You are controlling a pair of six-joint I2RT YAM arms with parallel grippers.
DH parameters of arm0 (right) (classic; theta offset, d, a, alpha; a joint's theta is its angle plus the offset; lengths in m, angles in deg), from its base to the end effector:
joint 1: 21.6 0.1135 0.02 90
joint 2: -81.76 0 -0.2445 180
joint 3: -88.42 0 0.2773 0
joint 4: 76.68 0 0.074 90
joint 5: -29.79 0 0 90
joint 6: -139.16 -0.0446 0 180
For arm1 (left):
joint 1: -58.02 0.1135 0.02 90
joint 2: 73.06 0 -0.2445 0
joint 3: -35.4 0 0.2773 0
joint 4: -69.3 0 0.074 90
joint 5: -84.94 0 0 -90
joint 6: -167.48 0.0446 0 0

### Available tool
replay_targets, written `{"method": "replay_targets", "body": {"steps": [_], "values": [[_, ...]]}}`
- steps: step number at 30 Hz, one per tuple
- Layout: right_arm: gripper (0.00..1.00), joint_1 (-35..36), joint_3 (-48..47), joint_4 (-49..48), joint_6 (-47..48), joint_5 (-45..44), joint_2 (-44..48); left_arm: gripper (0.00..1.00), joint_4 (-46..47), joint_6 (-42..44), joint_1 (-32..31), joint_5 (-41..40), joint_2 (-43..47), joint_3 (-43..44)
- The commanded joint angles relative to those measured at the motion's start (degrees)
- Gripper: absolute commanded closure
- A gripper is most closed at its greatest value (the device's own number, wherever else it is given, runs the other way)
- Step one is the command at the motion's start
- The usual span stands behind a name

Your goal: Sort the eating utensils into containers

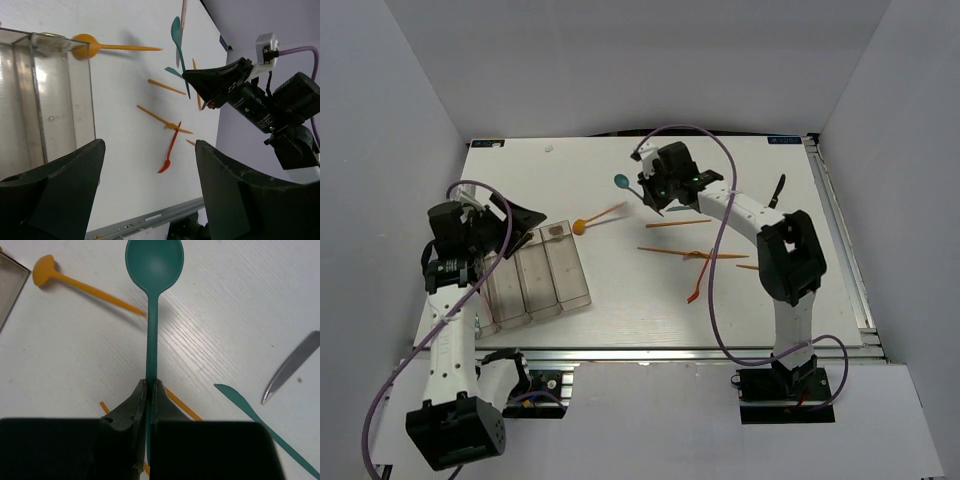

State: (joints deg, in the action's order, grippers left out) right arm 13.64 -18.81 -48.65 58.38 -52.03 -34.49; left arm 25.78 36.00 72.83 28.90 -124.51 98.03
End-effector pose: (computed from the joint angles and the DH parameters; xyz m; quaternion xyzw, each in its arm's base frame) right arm 0.4017 0.2916 0.2181 -0.3672 0.8145 0.1623 0.4189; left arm 0.2321 0.0356 0.2991 -0.2711 0.8052 -0.3553 0.3897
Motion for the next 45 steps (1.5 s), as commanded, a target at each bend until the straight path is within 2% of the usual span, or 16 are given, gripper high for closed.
{"method": "replay_targets", "body": {"steps": [1, 5, 6, 12, 15, 19, 28, 32, 36, 38, 41, 45], "values": [[1.00, -2.8, 5.9, -3.5, 0.5, 1.7, 5.7, 0.17, 5.3, -3.9, -5.5, 0.7, -1.6, -0.6], [1.00, -3.7, 11.0, -5.9, 0.1, 6.7, 11.5, 0.17, 11.1, -9.7, -13.8, -2.7, -5.1, -1.2], [1.00, -3.7, 11.7, -6.2, -0.3, 7.8, 12.5, 0.17, 14.6, -10.5, -17.5, -3.0, -5.9, -1.4], [1.00, -3.1, 14.2, -5.1, -11.5, 17.8, 16.7, 0.18, 26.9, -17.4, -27.1, -6.7, -13.2, -2.7], [1.00, -1.7, 14.5, -5.4, -15.8, 19.3, 17.8, 0.19, 28.5, -18.0, -31.8, -9.7, -18.2, -0.7], [1.00, -0.3, 14.4, -5.8, -19.0, 20.8, 18.4, 0.20, 29.1, -18.0, -35.0, -13.2, -23.0, 2.2], [1.00, 1.1, 15.7, -5.9, -21.2, 23.2, 20.8, 0.24, 29.4, -18.1, -36.1, -14.9, -29.0, 6.9], [1.00, 1.1, 16.4, -6.2, -21.2, 23.3, 21.5, 0.34, 29.8, -17.6, -36.2, -14.8, -29.7, 7.0], [1.00, 1.2, 16.1, -6.3, -21.3, 23.3, 21.6, 0.50, 30.6, -18.1, -36.1, -13.6, -30.3, 6.6], [1.00, 1.2, 15.9, -6.5, -21.3, 23.2, 21.3, 0.51, 30.6, -18.7, -36.3, -12.9, -30.9, 6.6], [1.00, 1.2, 15.8, -6.7, -21.3, 23.2, 20.9, 0.61, 30.6, -18.4, -36.4, -12.1, -31.5, 7.3], [1.00, 1.2, 15.8, -7.1, -20.7, 24.0, 20.3, 0.86, 30.6, -17.1, -36.4, -11.8, -31.3, 7.7]]}}
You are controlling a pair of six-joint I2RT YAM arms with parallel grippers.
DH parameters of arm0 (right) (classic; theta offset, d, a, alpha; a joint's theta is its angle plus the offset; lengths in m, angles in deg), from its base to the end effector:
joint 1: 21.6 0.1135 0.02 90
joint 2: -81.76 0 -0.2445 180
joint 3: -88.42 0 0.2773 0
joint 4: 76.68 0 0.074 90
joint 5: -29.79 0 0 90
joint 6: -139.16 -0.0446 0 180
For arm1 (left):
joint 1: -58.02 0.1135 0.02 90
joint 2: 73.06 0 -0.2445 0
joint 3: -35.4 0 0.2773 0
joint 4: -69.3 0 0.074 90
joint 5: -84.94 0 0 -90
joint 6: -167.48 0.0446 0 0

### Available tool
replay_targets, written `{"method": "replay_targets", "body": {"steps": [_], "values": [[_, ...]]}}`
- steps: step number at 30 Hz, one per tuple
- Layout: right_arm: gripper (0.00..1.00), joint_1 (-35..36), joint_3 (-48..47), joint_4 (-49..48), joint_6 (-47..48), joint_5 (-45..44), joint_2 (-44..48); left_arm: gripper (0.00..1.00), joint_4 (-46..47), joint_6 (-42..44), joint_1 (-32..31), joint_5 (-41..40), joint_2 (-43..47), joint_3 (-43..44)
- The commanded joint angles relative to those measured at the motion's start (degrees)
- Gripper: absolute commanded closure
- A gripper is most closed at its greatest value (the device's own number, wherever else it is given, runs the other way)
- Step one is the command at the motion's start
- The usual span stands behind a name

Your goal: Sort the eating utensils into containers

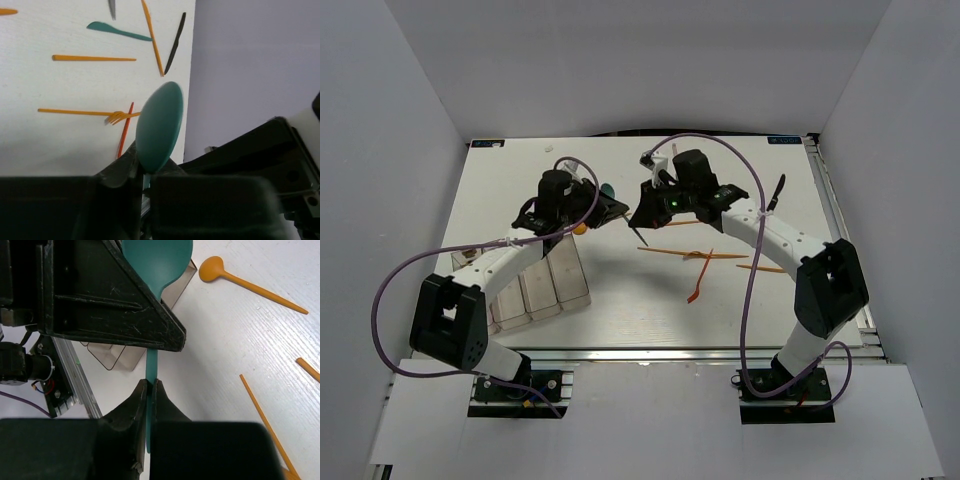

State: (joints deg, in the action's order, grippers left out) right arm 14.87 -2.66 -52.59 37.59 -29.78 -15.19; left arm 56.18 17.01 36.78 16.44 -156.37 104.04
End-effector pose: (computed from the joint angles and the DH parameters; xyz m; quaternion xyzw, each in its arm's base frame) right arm 0.3266 0.2695 0.2717 -0.3083 0.7875 0.4041 0.3485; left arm 0.3314 -0.1464 0.2323 -0.1916 0.8247 -0.4528 0.2794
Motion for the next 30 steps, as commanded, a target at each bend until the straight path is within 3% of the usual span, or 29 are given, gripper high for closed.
{"method": "replay_targets", "body": {"steps": [1, 3, 4, 7, 13, 16, 21, 23, 30], "values": [[0.83, 0.0, -0.3, -3.2, 0.4, 1.9, 1.0, 0.97, -0.2, 2.5, -0.4, -0.4, 1.0, 2.0], [0.59, 0.0, -0.3, -3.4, 1.5, 3.1, 0.9, 1.00, -6.1, 8.2, -0.2, -2.2, 1.2, 4.9], [0.41, -0.1, -0.5, -2.6, 4.8, 4.1, 1.0, 1.00, -12.0, 13.3, 0.7, -3.3, 1.6, 6.2], [0.27, -0.9, -0.8, -0.8, 10.7, 8.6, 1.6, 1.00, -24.2, 22.0, 5.5, -4.5, 3.1, 10.2], [0.26, -4.7, 1.9, 1.9, 22.0, 18.0, 2.6, 1.00, -45.5, 37.6, 25.3, -8.6, 12.3, 11.7], [0.26, -6.6, 3.4, 1.5, 23.1, 18.7, 2.6, 1.00, -53.1, 45.7, 29.7, -19.6, 13.3, 11.3], [0.26, -9.0, 4.8, 0.2, 23.0, 20.7, 2.6, 1.00, -53.7, 48.2, 30.5, -40.1, 16.7, 5.8], [0.26, -10.0, 5.2, -0.1, 23.1, 21.2, 3.0, 1.00, -52.0, 49.6, 31.2, -44.8, 17.7, 5.0], [0.26, -12.9, 7.3, -2.1, 22.2, 23.2, 3.4, 1.00, -44.1, 54.2, 32.7, -50.7, 14.9, 1.4]]}}
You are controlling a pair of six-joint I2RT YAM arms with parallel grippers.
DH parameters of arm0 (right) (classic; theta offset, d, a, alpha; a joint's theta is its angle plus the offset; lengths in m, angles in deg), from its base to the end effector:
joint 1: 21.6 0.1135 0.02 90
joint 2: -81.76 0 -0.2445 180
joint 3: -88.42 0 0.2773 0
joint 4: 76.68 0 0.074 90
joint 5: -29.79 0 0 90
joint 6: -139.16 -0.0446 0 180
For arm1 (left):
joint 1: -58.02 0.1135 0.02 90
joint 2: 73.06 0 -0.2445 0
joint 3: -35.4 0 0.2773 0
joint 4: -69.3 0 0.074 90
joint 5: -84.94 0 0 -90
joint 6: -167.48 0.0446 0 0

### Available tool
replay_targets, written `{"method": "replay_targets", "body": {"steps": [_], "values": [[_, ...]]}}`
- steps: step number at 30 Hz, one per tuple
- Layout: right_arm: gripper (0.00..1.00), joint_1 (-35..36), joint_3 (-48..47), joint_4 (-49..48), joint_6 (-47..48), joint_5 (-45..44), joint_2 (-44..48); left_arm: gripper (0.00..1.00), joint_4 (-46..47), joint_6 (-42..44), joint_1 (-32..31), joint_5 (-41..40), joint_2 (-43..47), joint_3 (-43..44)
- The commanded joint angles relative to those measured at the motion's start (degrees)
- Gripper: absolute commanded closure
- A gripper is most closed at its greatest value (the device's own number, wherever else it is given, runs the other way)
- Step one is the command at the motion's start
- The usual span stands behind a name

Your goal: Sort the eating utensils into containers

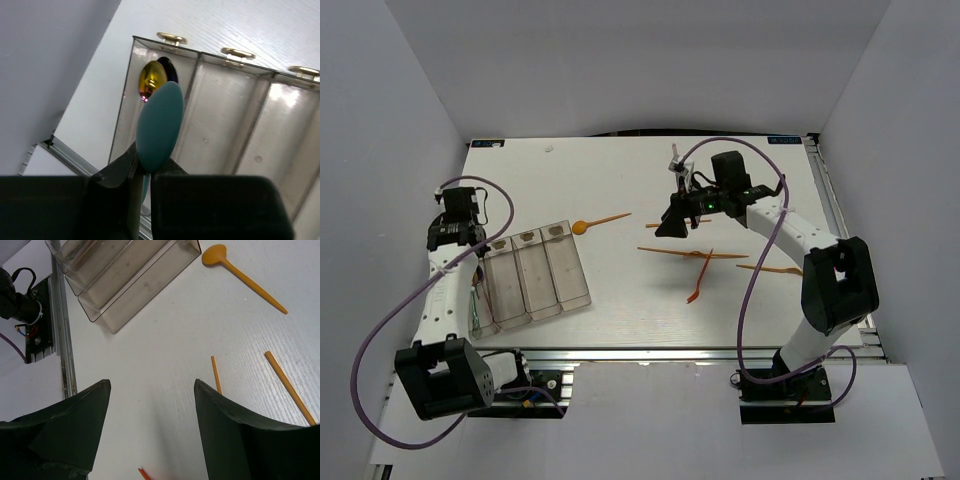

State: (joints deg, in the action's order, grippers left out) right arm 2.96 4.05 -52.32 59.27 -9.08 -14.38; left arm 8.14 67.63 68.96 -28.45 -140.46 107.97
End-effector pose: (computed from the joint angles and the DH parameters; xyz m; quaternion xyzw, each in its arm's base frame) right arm 0.3494 0.1978 0.2399 -0.4262 0.7095 0.4331 0.3570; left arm 0.2583 0.0680 0.2689 -0.2273 0.9104 0.1966 0.2845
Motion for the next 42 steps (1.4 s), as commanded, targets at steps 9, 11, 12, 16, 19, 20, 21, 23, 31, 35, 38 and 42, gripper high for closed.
{"method": "replay_targets", "body": {"steps": [9, 11, 12, 16, 19, 20, 21, 23, 31, 35, 38, 42], "values": [[0.26, -4.0, 2.6, -2.0, 0.8, 2.7, 4.5, 1.00, 12.7, 6.8, 1.6, -1.9, -7.4, -9.1], [0.26, -4.2, 2.7, -1.8, 0.9, 2.7, 4.6, 1.00, 12.8, 6.5, 1.6, -2.4, -8.0, -9.3], [0.26, -4.1, 2.7, -1.8, 0.9, 2.8, 4.6, 0.92, 12.9, 6.3, 1.6, -2.5, -8.1, -9.7], [0.26, -4.1, 2.3, -1.8, 1.0, 3.0, 4.4, 0.38, 12.5, 4.8, 1.7, -5.3, -6.6, -9.4], [0.26, -4.1, 1.8, -1.7, 1.2, 3.4, 3.9, 0.21, 11.4, 3.9, 1.6, -5.1, -4.3, -8.7], [0.26, -4.2, 1.7, -1.7, 1.4, 3.4, 3.5, 0.18, 11.1, 3.4, 1.6, -4.7, -3.8, -8.7], [0.26, -4.1, 1.5, -1.5, 1.5, 3.9, 3.3, 0.16, 10.7, 3.3, 1.7, -3.9, -3.4, -8.6], [0.25, -3.8, 0.5, -0.7, 3.4, 6.0, 2.0, 0.16, 9.0, 1.5, 1.7, -2.7, -2.1, -7.2], [0.15, 1.3, -22.6, 26.6, 51.5, 5.0, -14.0, 0.24, 9.9, -7.3, 1.5, 38.7, 1.0, 1.0], [0.11, 3.3, -37.1, 40.2, 69.8, 2.5, -27.3, 0.17, 11.7, -13.6, 1.3, 49.5, 0.6, 1.9], [0.11, 5.2, -43.2, 39.7, 69.8, 0.6, -33.5, 0.15, 12.7, -16.0, 1.0, 52.5, 2.1, 0.4], [0.11, 7.3, -48.5, 26.3, 55.4, -2.5, -38.4, 0.13, 13.6, -18.5, 0.9, 53.6, 7.3, -2.9]]}}
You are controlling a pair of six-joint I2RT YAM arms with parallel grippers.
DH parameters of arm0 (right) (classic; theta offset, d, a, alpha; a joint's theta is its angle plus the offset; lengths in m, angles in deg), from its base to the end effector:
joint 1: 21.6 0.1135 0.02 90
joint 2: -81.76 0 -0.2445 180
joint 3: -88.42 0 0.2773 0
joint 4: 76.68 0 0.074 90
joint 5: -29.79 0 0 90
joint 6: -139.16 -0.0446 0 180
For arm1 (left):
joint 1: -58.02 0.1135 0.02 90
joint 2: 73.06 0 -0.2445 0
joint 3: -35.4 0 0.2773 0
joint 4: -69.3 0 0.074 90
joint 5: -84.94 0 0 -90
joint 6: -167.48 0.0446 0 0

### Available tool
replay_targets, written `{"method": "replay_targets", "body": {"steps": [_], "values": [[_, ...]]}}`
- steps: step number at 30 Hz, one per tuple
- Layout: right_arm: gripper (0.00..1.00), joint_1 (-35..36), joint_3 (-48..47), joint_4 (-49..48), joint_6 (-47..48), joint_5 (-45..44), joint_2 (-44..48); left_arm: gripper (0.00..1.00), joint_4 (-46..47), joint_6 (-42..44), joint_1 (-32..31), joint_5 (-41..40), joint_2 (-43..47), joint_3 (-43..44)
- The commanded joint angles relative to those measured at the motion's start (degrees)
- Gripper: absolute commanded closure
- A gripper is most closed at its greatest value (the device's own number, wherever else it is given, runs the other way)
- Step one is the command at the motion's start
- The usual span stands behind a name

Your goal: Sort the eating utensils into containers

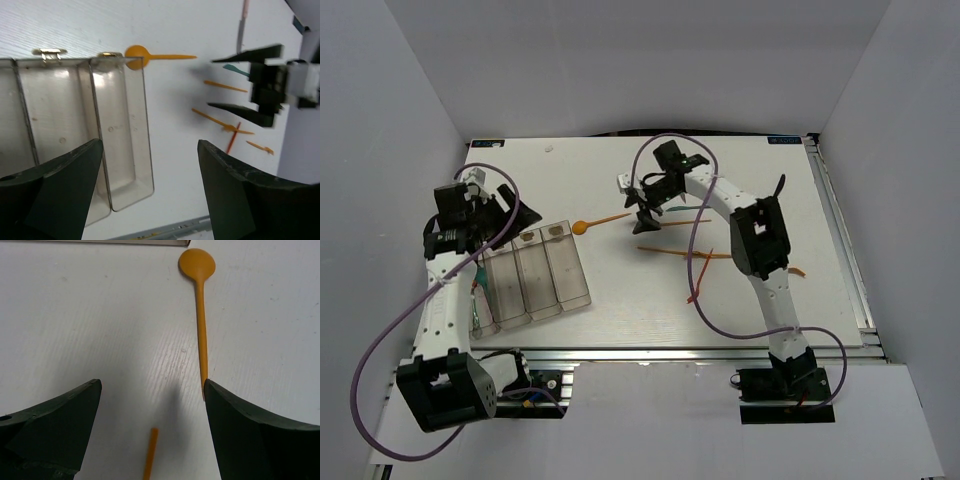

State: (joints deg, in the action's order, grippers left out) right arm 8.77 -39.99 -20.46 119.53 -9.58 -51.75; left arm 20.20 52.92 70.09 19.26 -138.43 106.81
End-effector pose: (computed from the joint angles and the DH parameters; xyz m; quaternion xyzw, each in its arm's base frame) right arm 0.4257 0.2894 0.1764 -0.7421 0.4770 0.3127 0.3521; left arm 0.2753 0.0401 0.2867 -0.2021 0.8776 -0.2344 0.3660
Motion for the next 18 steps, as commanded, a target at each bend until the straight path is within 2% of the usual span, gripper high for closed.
{"method": "replay_targets", "body": {"steps": [1, 4, 7, 12, 18], "values": [[0.11, 1.9, -4.8, -8.5, -8.2, -2.7, -1.9, 0.12, 1.4, -4.0, -0.2, 6.1, 6.0, -2.3], [0.13, 3.4, -6.9, -17.0, -17.0, -7.9, -5.2, 0.12, 1.5, -5.0, -0.2, 6.2, 9.0, -4.6], [0.15, 4.9, -9.4, -20.1, -22.2, -11.5, -8.8, 0.12, 1.5, -5.4, -0.1, 5.9, 11.5, -6.4], [0.19, 5.9, -7.6, -23.0, -26.3, -15.7, -10.0, 0.11, 1.5, -5.4, -0.1, 3.2, 13.9, -8.1], [0.26, 6.7, -8.7, -20.6, -26.0, -18.0, -12.2, 0.11, 1.6, -5.1, -0.2, 2.2, 13.3, -8.2]]}}
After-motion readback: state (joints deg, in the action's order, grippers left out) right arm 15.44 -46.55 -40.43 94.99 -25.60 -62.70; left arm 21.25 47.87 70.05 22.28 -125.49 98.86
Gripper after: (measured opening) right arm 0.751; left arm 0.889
